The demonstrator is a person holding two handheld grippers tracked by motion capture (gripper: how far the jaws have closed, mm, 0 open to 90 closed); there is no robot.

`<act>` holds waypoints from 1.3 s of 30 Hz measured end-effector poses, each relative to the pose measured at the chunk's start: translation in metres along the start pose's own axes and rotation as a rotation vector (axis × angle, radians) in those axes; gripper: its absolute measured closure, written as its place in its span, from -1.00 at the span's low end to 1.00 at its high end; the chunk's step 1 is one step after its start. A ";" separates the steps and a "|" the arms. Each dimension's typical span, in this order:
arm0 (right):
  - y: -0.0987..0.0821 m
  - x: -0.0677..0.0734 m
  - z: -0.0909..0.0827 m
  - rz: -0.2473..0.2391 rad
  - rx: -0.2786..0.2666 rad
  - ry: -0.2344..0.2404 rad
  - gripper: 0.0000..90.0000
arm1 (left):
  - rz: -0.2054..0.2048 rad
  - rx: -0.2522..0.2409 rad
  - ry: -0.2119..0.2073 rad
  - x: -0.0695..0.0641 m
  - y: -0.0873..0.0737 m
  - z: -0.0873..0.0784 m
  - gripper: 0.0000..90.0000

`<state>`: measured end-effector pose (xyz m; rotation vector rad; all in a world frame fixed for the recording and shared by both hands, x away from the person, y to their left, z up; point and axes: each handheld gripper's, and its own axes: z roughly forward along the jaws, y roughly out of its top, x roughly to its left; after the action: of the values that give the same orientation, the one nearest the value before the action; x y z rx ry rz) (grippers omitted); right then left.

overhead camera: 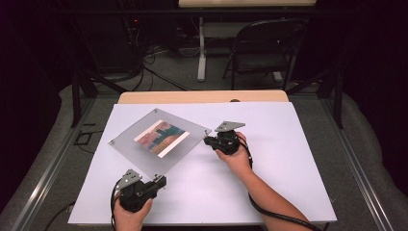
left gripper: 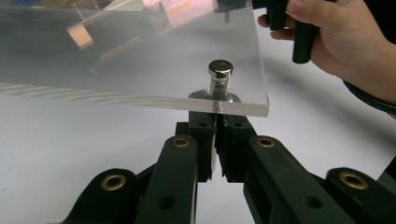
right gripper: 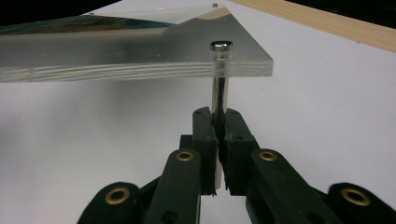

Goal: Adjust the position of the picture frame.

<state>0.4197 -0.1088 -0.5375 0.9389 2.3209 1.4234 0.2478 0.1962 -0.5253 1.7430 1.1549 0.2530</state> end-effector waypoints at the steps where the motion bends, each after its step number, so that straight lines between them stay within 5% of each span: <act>1: -0.001 0.000 -0.003 -0.002 0.000 -0.002 0.90 | -0.004 0.000 0.002 0.002 0.001 0.000 0.90; 14: -0.012 0.002 -0.031 0.050 0.003 -0.001 0.90 | -0.018 -0.021 0.029 0.020 0.012 0.008 0.90; 28: -0.037 0.020 -0.090 0.144 -0.005 -0.055 0.90 | 0.008 -0.018 -0.031 0.025 0.030 0.032 0.90; 39: -0.059 0.022 -0.132 0.187 -0.011 -0.096 0.90 | 0.050 0.020 -0.083 0.008 0.039 0.056 0.89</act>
<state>0.3106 -0.2050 -0.5226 1.2210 2.2029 1.4238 0.3092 0.1664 -0.5236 1.7848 1.0578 0.1984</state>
